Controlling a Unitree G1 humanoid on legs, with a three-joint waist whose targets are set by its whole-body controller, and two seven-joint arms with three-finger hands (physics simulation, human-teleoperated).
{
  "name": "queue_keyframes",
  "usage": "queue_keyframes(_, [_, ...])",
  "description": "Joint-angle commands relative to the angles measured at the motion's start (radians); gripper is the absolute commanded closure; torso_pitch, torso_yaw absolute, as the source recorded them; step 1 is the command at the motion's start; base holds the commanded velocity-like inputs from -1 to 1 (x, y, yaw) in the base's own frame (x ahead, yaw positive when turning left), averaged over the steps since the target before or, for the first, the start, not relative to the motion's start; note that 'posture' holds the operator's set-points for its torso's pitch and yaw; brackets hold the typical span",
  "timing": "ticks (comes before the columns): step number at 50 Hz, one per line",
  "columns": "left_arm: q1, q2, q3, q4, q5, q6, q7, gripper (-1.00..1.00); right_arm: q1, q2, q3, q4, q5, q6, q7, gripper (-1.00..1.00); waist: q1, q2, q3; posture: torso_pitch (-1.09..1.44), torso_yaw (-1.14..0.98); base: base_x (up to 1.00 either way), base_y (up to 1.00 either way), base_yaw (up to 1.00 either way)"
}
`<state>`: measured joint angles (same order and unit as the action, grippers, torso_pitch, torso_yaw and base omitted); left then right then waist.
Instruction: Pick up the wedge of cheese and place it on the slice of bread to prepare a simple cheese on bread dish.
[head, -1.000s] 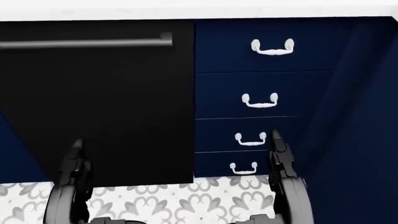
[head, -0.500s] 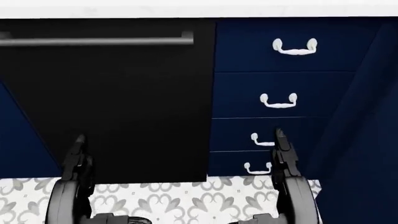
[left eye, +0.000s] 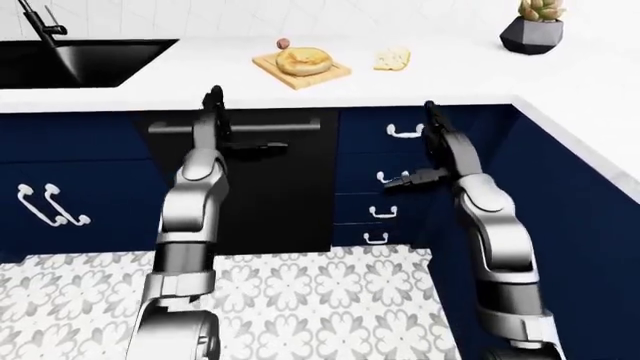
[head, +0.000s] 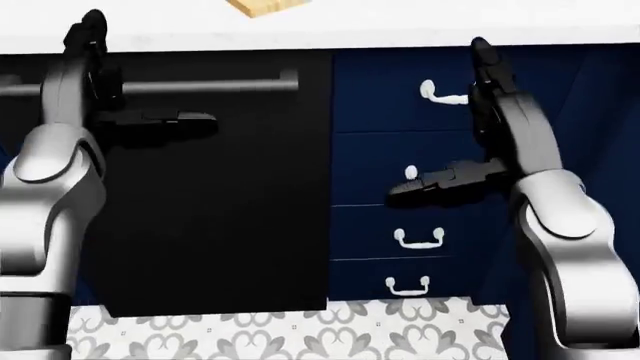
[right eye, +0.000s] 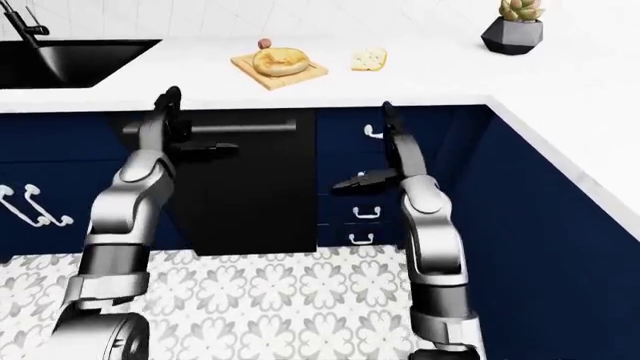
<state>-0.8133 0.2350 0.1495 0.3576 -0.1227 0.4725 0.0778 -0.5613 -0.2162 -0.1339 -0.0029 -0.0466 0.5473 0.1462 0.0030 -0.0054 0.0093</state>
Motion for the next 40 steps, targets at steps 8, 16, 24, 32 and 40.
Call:
queue_keyframes(8, [-0.179,0.037,-0.009,0.151,0.011,-0.068,0.011,-1.00,-0.209,-0.081,-0.018,0.087,-0.001,0.042,0.035,-1.00,-0.001,-0.005,-0.019,0.00,0.00,0.00,0.00,0.00])
queue_keyframes(16, [-0.271,0.049,-0.017,0.173,0.012,-0.014,0.016,-1.00,-0.339,-0.143,-0.031,0.199,0.008,0.057,0.058,-1.00,-0.002,-0.007,-0.011,0.00,0.00,0.00,0.00,0.00])
queue_keyframes(24, [-0.318,0.045,-0.023,0.180,0.023,0.014,0.013,-1.00,-0.373,-0.167,-0.024,0.214,-0.010,0.079,0.071,-1.00,0.001,-0.001,-0.020,0.00,0.00,0.03,0.00,0.00])
queue_keyframes(32, [-0.319,0.039,-0.022,0.162,0.024,0.026,0.014,-1.00,-0.381,-0.173,-0.028,0.202,-0.020,0.095,0.081,-1.00,0.000,0.004,0.002,0.00,0.00,0.12,0.00,0.00])
queue_keyframes(40, [-0.323,0.039,-0.021,0.132,0.023,0.050,0.017,-1.00,-0.391,-0.180,-0.028,0.208,-0.031,0.100,0.092,-1.00,0.004,0.021,0.015,0.00,0.00,0.28,0.00,0.00])
